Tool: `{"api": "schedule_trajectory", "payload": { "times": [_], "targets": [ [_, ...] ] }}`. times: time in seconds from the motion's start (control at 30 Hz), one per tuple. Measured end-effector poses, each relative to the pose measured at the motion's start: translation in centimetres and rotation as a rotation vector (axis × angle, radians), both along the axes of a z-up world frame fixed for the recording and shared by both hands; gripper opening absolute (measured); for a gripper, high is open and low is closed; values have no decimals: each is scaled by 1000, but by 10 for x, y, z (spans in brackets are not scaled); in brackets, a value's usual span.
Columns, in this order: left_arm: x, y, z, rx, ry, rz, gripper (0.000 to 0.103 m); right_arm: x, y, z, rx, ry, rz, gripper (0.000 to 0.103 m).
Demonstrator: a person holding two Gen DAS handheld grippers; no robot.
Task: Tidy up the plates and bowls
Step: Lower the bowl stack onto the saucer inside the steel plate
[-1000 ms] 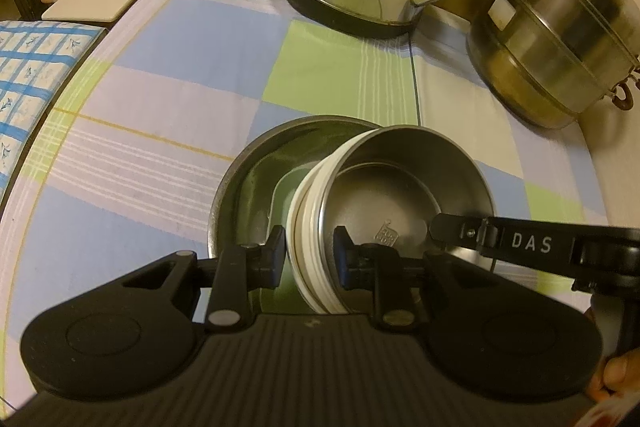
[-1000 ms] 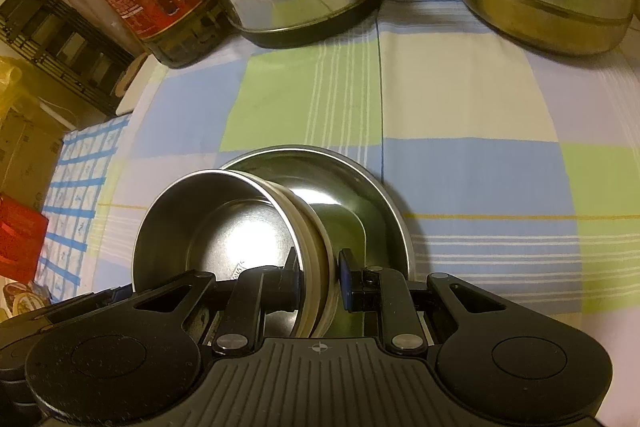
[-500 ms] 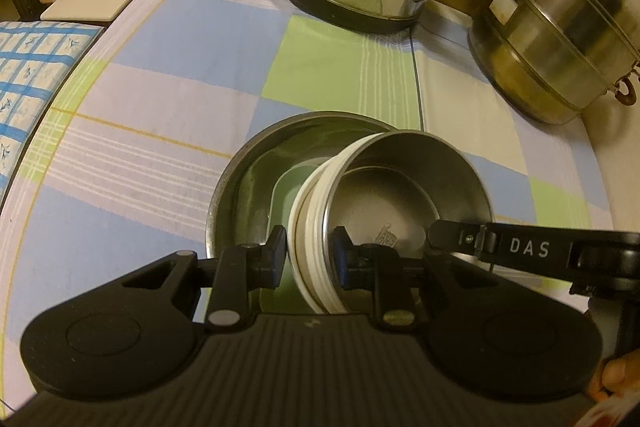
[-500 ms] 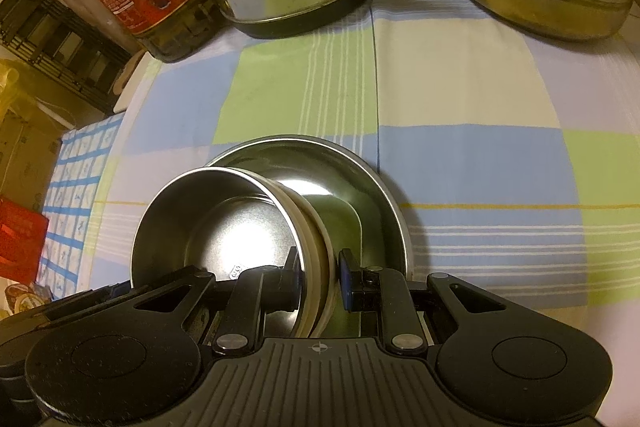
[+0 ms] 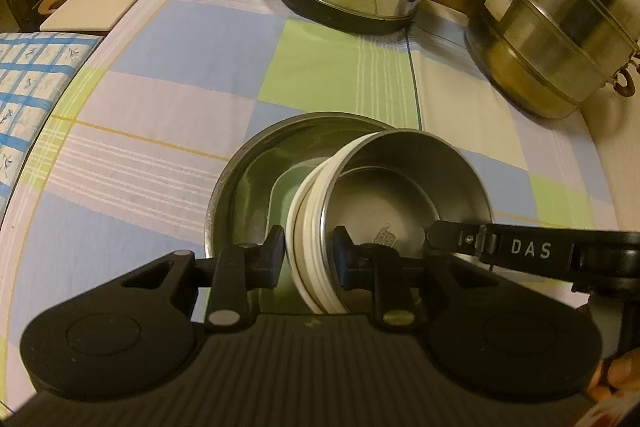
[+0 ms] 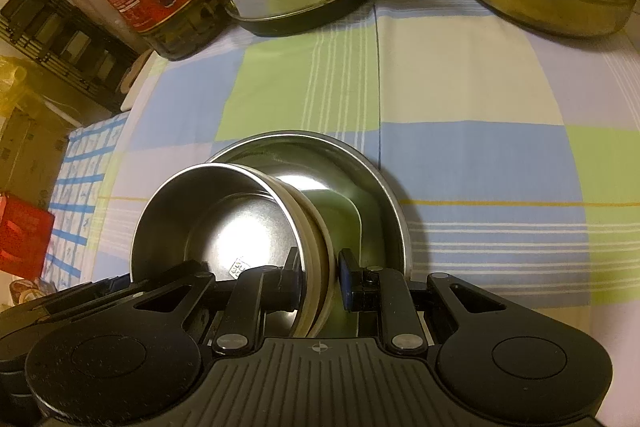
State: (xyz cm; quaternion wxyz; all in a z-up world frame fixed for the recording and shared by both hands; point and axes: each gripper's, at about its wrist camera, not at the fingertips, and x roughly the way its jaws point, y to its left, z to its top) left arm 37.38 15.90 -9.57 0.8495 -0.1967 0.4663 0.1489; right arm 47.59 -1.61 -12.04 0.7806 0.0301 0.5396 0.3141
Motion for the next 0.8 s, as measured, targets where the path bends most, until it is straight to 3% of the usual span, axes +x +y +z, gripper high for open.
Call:
{"api": "schedule_trajectory", "payload": {
  "times": [0.8],
  "targets": [
    [-7,-2,22,65,-58,-31,25,-5,-9,9,39,-35,0,20]
  ]
}}
